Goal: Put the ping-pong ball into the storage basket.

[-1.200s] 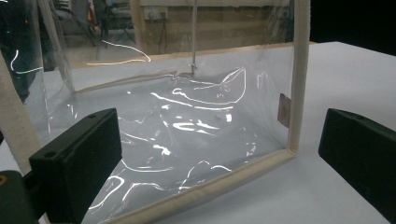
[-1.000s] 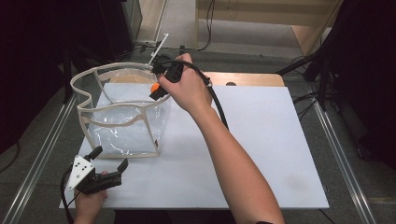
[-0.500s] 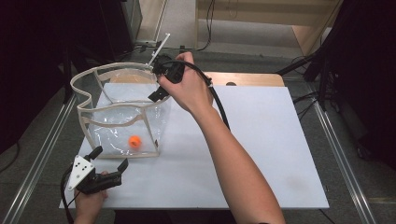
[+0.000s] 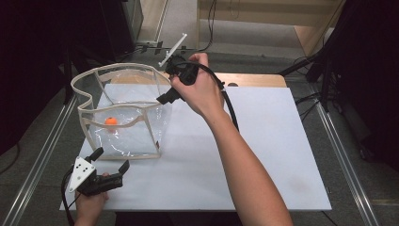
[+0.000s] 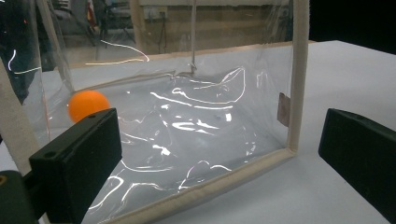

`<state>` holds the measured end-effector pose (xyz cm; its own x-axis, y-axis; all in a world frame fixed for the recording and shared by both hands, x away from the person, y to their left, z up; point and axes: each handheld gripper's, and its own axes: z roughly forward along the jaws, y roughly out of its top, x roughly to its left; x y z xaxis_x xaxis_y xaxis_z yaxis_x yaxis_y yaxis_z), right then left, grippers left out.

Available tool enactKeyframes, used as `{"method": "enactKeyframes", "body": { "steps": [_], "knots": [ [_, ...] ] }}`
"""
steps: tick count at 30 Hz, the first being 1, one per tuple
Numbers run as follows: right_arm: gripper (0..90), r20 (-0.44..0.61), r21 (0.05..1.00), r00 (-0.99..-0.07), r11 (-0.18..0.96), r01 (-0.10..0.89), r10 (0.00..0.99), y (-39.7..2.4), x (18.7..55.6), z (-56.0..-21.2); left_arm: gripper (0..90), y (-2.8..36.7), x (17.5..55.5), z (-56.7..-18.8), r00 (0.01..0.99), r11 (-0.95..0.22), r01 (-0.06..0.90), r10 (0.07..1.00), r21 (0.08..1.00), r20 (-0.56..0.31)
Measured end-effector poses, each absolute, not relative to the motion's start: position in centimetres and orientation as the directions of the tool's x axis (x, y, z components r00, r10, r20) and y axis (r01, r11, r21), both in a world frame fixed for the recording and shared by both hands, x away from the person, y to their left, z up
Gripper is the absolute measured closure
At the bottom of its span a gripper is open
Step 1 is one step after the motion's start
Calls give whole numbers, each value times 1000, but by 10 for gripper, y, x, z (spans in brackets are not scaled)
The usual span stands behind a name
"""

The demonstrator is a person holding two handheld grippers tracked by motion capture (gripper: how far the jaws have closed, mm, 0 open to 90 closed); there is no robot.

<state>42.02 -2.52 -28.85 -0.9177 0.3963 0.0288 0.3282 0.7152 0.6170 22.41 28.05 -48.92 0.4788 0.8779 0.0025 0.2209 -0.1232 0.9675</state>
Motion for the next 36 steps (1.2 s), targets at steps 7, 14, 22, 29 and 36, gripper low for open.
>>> {"method": "enactKeyframes", "body": {
  "steps": [7,14,22,29,36],
  "knots": [
    [0,-15,621,-902,711,331,432,-34,413,-293,0,280,224,-489,479,-124,222,878,967,2],
    [0,2,636,-895,690,346,446,-46,408,-297,0,280,224,-489,479,-119,221,878,968,-1],
    [0,16,640,-892,681,356,452,-55,404,-305,0,280,224,-489,479,-122,221,878,968,2],
    [0,25,638,-887,676,370,461,-63,398,-316,0,280,224,-489,479,-121,222,878,968,0],
    [0,36,637,-885,671,379,465,-70,393,-330,0,280,224,-489,479,-120,222,878,968,-1]
  ]
}}
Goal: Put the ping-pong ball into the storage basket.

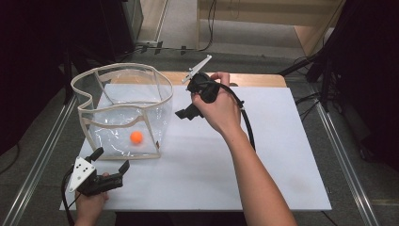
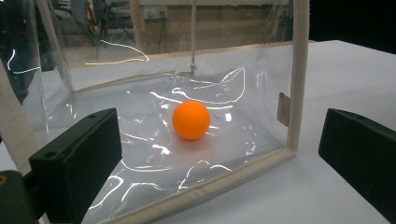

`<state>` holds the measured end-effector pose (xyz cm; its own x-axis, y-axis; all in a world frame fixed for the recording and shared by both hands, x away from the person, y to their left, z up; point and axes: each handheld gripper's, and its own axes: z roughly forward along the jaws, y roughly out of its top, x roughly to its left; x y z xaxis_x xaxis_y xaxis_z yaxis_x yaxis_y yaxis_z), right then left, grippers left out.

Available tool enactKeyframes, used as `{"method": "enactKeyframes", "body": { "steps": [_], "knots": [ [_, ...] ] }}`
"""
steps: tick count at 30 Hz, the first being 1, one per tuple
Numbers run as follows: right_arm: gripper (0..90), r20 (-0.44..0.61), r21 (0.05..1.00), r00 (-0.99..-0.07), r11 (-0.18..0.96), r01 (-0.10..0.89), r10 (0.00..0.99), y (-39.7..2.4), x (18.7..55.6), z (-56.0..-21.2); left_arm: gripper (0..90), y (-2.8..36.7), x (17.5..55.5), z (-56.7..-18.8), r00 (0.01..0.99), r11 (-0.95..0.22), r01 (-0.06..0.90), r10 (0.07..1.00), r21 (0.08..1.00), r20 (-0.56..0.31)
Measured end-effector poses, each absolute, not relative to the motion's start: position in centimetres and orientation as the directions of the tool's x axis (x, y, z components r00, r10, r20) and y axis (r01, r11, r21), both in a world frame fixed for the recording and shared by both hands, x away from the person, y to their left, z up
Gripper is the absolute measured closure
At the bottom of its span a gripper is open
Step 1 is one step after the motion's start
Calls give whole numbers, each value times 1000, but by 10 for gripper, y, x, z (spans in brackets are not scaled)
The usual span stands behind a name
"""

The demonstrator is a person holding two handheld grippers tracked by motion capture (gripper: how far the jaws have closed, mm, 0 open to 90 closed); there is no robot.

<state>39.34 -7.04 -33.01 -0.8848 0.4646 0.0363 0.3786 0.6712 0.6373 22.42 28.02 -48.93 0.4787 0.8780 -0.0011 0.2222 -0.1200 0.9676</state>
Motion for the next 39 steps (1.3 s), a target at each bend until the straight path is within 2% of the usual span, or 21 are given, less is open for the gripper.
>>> {"method": "enactKeyframes", "body": {
  "steps": [39],
  "knots": [
    [0,69,672,-880,630,389,470,-96,367,-386,0,280,224,-489,480,-123,222,877,967,1]
  ]
}}
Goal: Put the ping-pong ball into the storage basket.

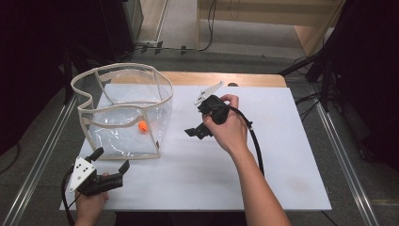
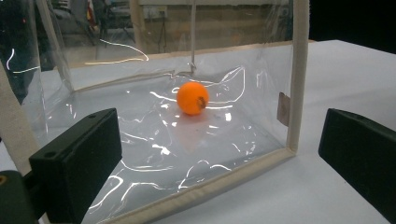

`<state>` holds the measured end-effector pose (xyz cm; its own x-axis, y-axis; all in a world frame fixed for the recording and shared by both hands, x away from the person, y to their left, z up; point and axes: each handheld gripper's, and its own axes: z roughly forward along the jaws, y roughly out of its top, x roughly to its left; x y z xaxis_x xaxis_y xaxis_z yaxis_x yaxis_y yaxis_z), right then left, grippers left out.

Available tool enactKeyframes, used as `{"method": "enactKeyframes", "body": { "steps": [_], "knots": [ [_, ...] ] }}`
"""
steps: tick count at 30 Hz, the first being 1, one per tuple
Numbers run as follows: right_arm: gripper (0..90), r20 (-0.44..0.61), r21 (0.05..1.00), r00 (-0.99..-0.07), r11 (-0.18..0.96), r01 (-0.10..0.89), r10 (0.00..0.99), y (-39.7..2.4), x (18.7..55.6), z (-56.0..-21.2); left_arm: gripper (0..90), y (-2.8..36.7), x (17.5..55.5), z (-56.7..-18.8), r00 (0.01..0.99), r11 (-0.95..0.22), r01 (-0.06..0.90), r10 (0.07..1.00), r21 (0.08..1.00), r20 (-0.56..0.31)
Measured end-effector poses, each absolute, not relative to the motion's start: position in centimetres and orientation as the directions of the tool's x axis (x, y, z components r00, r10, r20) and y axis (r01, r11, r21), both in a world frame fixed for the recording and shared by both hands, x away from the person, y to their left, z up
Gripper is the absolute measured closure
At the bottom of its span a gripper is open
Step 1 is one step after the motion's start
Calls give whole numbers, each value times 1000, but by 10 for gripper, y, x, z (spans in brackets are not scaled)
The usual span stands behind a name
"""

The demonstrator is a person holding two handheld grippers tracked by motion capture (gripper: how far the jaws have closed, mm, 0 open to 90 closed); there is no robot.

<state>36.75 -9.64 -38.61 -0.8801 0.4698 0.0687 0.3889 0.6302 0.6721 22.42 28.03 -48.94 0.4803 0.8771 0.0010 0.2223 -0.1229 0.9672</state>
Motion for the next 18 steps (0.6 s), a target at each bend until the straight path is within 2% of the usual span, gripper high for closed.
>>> {"method": "enactKeyframes", "body": {
  "steps": [18],
  "knots": [
    [0,89,707,-860,576,410,503,-123,350,-411,0,280,224,-489,479,-126,224,878,966,4]
  ]
}}
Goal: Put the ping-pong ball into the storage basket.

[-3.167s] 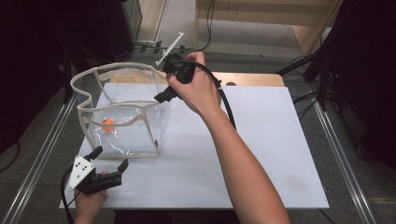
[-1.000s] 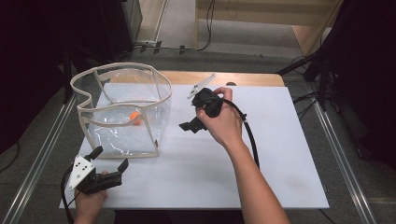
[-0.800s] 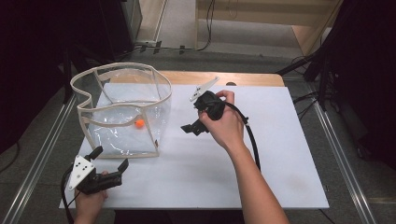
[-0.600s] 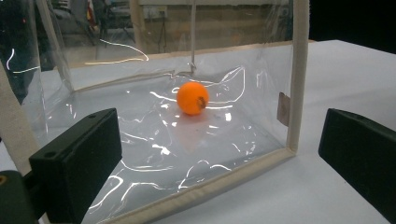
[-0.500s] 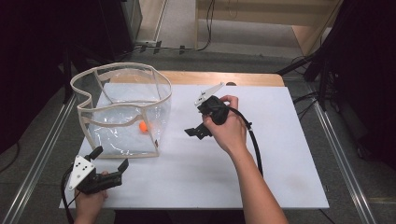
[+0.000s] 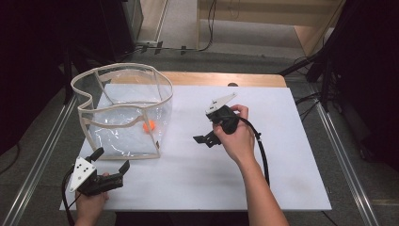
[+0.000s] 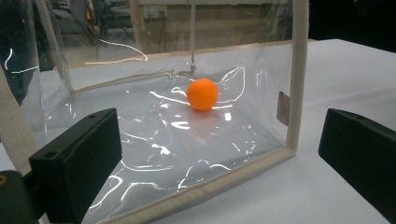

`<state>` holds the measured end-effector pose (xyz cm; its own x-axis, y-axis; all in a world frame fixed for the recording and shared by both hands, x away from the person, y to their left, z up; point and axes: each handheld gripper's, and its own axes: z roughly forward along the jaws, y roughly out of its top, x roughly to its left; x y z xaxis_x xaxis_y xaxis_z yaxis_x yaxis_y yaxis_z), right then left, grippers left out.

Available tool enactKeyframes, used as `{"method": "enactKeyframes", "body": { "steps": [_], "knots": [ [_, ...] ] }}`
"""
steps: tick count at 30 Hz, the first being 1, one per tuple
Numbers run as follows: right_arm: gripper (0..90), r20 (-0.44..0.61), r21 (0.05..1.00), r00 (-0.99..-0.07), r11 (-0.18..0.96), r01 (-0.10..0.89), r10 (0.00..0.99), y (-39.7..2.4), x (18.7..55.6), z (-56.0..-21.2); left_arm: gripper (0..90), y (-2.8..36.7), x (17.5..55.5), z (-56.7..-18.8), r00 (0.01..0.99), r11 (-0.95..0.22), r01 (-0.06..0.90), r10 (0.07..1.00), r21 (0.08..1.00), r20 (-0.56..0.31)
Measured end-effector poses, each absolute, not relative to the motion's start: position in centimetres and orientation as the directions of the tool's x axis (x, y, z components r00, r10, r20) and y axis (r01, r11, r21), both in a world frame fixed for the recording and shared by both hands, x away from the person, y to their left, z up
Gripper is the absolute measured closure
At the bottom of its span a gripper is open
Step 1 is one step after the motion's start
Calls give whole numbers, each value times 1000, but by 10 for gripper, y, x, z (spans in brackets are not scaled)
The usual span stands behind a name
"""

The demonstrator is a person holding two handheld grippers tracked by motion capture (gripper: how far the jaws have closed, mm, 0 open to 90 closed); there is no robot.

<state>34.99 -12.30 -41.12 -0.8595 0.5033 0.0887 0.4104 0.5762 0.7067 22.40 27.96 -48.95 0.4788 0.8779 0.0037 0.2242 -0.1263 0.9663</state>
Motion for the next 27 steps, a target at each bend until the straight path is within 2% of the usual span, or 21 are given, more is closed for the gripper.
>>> {"method": "enactKeyframes", "body": {
  "steps": [27],
  "knots": [
    [0,121,736,-826,508,447,551,-154,332,-440,0,279,224,-490,479,-130,223,878,966,7]
  ]
}}
